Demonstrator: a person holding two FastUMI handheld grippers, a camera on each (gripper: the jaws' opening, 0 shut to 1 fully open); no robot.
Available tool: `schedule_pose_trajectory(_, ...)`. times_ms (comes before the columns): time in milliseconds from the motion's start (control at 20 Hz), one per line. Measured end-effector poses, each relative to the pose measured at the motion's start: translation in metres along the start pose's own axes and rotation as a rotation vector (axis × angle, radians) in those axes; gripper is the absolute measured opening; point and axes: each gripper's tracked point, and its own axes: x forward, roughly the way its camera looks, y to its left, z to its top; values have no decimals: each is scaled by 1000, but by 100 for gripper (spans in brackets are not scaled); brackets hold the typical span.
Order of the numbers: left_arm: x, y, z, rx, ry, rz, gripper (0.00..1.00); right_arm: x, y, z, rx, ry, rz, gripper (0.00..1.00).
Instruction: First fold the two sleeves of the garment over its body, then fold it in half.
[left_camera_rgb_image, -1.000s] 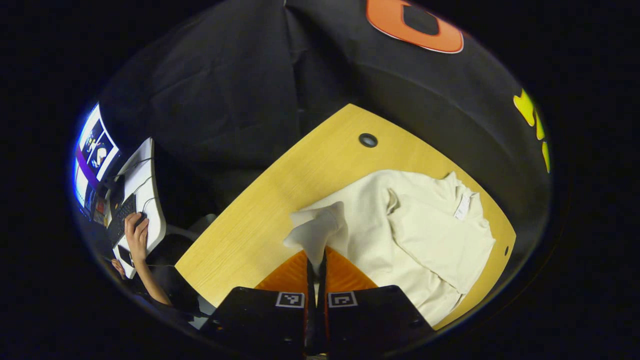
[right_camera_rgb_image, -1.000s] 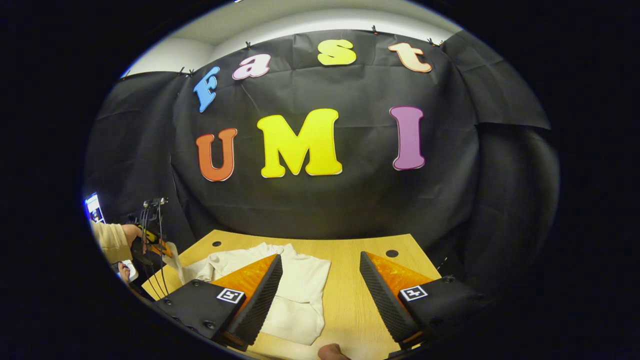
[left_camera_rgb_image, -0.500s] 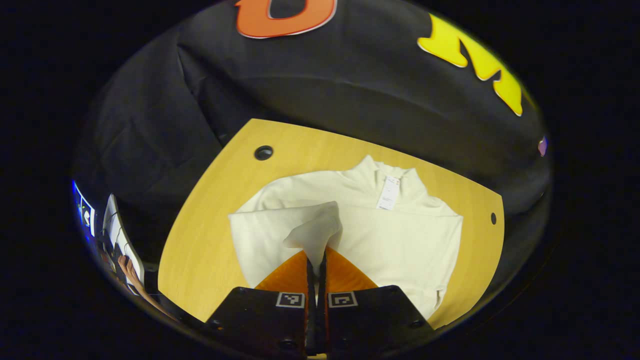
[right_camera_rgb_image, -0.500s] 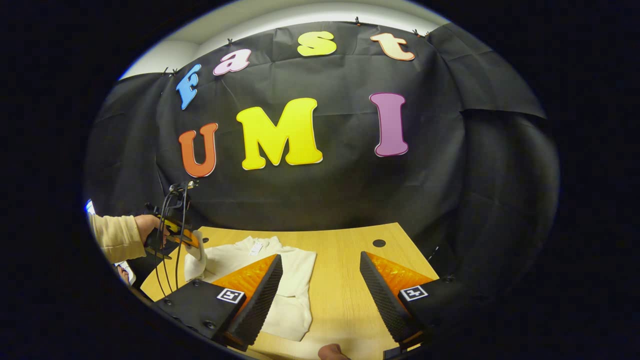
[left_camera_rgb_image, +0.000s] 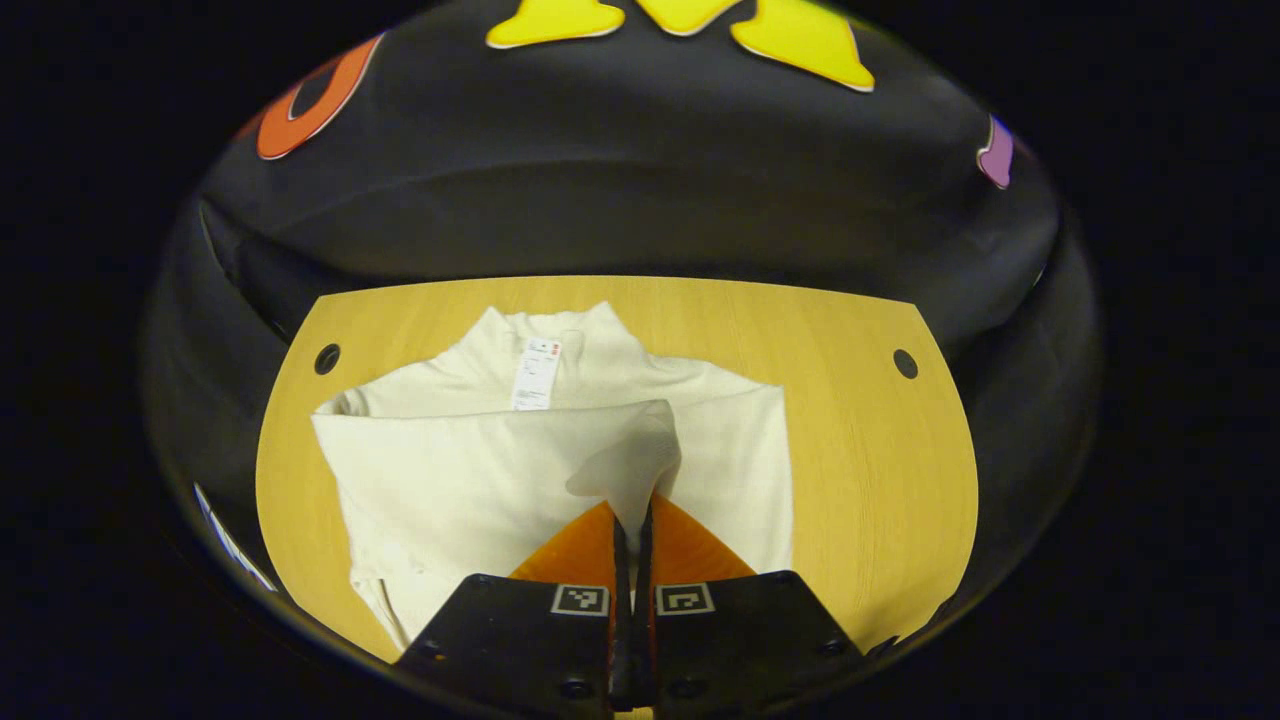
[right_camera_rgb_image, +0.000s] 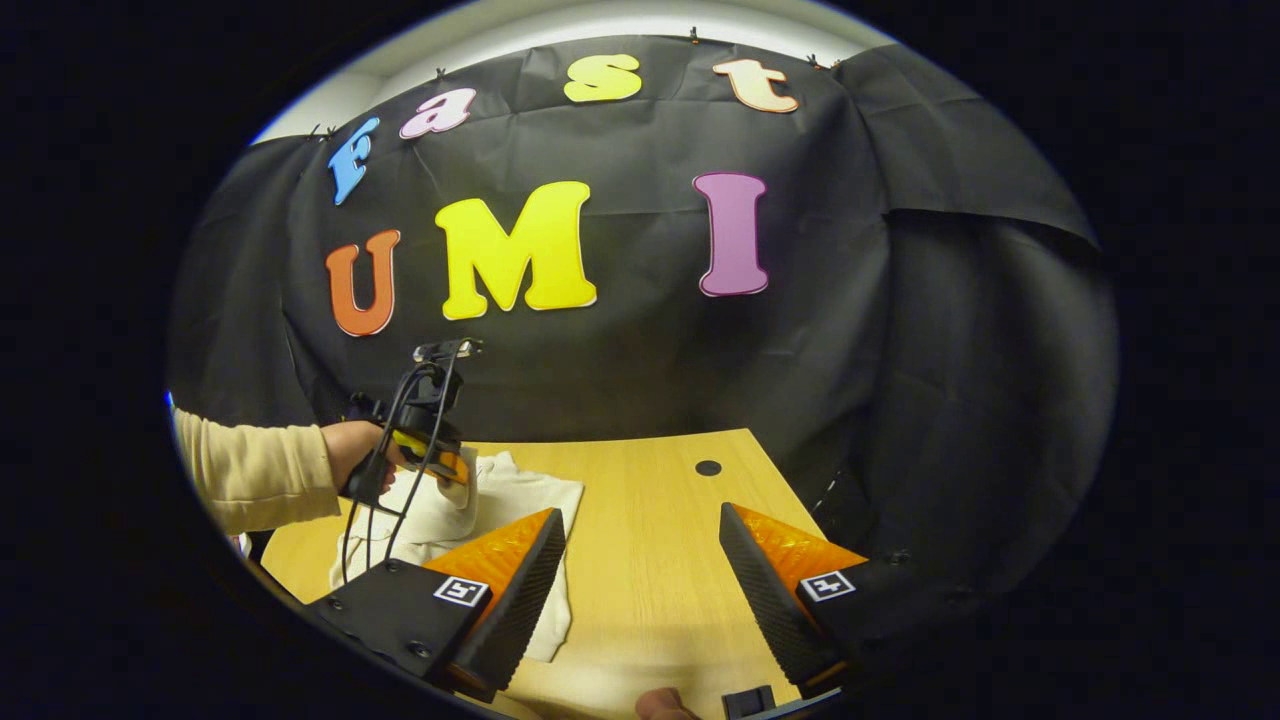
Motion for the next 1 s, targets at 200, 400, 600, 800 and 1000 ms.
schedule_pose_trajectory(200,24,-36,-14,-1,85,-67,5,-6,-15,-9,-14,22,-22,97)
schedule_pose_trajectory(400,4,-57,-1,-95,51,-185,25,-12,-16,-10,-36,23,-21,96)
schedule_pose_trajectory(600,-37,-39,14,-126,20,-169,83,-11,-3,-13,-37,35,-8,96)
schedule_pose_trajectory(800,-96,2,23,-128,-36,-141,98,-2,29,-23,-53,51,21,96)
schedule_pose_trajectory(1000,-160,68,25,-112,-111,-67,99,9,70,-42,-78,85,60,96)
